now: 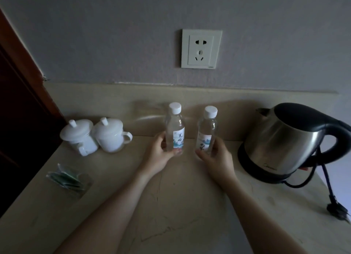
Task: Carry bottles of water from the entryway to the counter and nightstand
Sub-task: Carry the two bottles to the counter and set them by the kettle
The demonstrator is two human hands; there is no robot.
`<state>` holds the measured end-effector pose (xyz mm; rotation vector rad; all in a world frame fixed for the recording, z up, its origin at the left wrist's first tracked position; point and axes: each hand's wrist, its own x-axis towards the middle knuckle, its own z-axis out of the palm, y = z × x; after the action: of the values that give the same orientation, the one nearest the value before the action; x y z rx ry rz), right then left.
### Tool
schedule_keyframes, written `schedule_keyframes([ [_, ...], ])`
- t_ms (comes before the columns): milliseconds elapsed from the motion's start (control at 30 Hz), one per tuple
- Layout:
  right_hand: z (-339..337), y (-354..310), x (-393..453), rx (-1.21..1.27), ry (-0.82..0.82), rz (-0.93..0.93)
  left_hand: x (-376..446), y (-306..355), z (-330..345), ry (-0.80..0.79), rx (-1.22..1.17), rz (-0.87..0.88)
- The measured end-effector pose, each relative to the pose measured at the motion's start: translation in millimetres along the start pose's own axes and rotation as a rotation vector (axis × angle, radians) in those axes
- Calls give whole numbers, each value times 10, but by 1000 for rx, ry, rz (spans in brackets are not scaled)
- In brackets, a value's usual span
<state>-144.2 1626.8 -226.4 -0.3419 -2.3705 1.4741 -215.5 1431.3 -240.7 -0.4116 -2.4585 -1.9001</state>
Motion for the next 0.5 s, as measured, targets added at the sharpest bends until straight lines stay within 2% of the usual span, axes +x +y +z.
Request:
schedule_keyframes([
  [167,104,-9,102,4,-5,9,116,-57,29,-7,29,17],
  [367,170,11,172,-23,-9,-6,174,-109,41,13,77,125],
  [500,207,24,189,-56,-21,-15,194,-147,106,-6,21,69],
])
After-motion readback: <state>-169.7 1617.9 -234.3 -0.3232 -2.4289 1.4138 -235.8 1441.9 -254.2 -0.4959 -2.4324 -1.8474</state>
